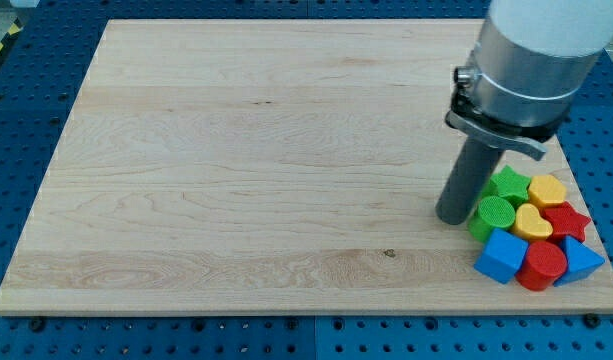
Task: Separate the red star along with the green star from the group of blocks
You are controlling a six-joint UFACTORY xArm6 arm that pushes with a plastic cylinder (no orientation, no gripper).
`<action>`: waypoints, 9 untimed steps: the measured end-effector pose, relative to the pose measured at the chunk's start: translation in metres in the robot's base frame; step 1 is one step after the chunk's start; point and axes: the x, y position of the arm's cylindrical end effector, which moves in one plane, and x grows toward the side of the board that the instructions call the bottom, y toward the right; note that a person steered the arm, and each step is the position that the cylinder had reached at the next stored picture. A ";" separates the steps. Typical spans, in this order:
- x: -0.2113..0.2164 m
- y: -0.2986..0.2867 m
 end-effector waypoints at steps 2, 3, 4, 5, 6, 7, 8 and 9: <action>-0.073 -0.054; -0.106 -0.007; -0.109 0.074; -0.085 0.164; -0.050 0.208; -0.041 0.209; 0.010 0.208; 0.085 0.200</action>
